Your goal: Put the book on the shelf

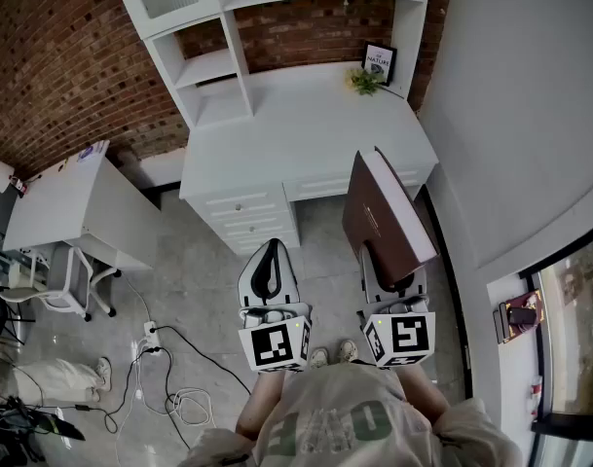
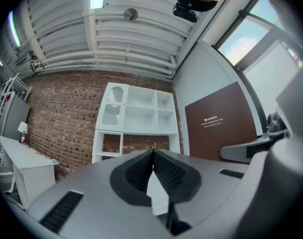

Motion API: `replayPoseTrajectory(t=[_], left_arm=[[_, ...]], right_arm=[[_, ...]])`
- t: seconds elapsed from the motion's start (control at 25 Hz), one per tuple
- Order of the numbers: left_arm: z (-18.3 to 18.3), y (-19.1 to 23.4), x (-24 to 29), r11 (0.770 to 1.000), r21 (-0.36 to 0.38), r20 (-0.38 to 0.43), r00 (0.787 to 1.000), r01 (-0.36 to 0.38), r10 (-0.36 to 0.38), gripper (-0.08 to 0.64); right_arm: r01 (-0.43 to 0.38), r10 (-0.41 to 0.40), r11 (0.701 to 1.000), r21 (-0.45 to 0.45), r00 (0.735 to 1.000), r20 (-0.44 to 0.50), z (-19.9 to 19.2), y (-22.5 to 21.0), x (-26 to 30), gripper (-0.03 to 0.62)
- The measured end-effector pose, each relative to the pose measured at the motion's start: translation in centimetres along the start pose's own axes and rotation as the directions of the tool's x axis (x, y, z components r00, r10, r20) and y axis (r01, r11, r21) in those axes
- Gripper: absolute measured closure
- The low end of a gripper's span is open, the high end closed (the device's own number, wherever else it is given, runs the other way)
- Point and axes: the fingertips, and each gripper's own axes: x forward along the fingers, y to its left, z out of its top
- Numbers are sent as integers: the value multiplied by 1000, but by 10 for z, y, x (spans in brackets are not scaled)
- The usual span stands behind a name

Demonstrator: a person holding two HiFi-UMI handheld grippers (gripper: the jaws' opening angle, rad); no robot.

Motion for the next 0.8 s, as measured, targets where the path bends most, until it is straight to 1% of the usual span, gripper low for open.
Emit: replayPoseTrajectory(t=[0.32,0.52,0.64,0.8], left_arm=[[-2,1,7,1000,1,10,1000,-12,12,548],[-7,2,11,1000,-7,-5,1000,-28,28,548],[-11,-3,14,999,-16,-12,999,-34,34,548],[-15,-12,22,999,-13,-16,999,-40,40,548]], right_arm=[[-11,11,1000,1,1000,16,2,-5,6,442],[-12,12,1000,-7,1000,25,3,-11,7,442],[-17,16,1000,23,999,46,6,-20,6,442],[-17,16,998,52,1000,26,-3,-36,11,441]])
